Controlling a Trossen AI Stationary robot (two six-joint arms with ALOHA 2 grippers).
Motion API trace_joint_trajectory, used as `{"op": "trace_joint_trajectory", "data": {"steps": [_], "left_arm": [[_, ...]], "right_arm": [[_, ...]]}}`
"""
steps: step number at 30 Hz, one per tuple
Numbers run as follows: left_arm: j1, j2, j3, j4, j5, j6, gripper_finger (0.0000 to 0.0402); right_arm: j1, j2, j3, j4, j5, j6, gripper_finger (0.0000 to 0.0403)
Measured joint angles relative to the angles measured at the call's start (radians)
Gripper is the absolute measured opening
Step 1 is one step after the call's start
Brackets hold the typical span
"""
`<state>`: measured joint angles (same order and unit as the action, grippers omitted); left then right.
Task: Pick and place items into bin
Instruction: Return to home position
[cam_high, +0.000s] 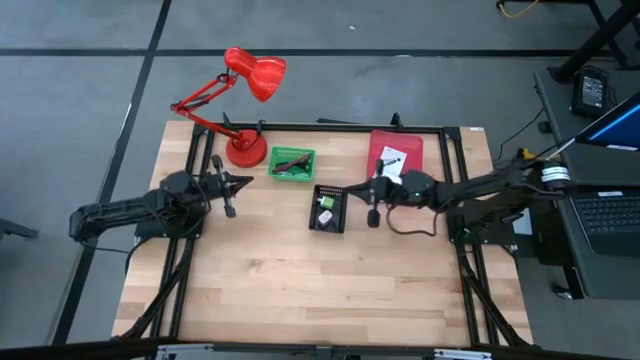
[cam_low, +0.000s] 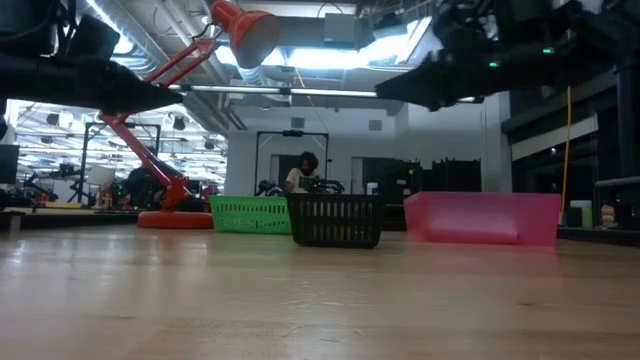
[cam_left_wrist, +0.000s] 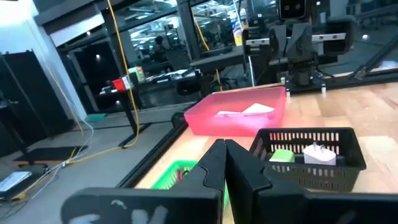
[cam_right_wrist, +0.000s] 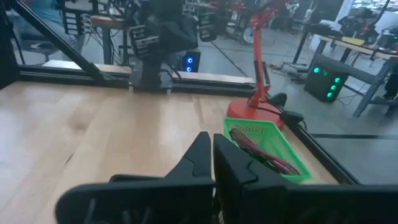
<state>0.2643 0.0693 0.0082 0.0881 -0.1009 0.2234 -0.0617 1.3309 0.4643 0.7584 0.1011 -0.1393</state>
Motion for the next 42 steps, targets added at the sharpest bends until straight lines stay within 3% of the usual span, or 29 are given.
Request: {"op": "trace_joint_trajectory", "data": {"steps": [5, 14, 26, 33, 42], "left_arm": [[0.068, -0.031, 0.000, -0.044, 0.101, -0.038, 0.0003], [0.089, -0.032, 0.000, -0.046, 0.138, -0.082, 0.0003], [0.088, -0.032, 0.000, -0.047, 0.148, -0.213, 0.0003], [0.088, -0.032, 0.000, -0.047, 0.146, -0.264, 0.0003], [0.088, -0.032, 0.000, -0.047, 0.146, -0.263, 0.0003]], "right_arm": [[-0.001, -0.153, -0.122, -0.003, 0.001, 0.034, 0.0000], [-0.001, -0.423, -0.279, -0.016, 0.002, 0.061, 0.0000], [0.000, -0.772, -0.305, -0.427, -0.008, 0.079, 0.0000], [0.000, -0.879, -0.310, -0.564, -0.104, 0.080, 0.0000], [0.000, -1.003, -0.423, -0.470, -0.159, 0.023, 0.0000]]}}
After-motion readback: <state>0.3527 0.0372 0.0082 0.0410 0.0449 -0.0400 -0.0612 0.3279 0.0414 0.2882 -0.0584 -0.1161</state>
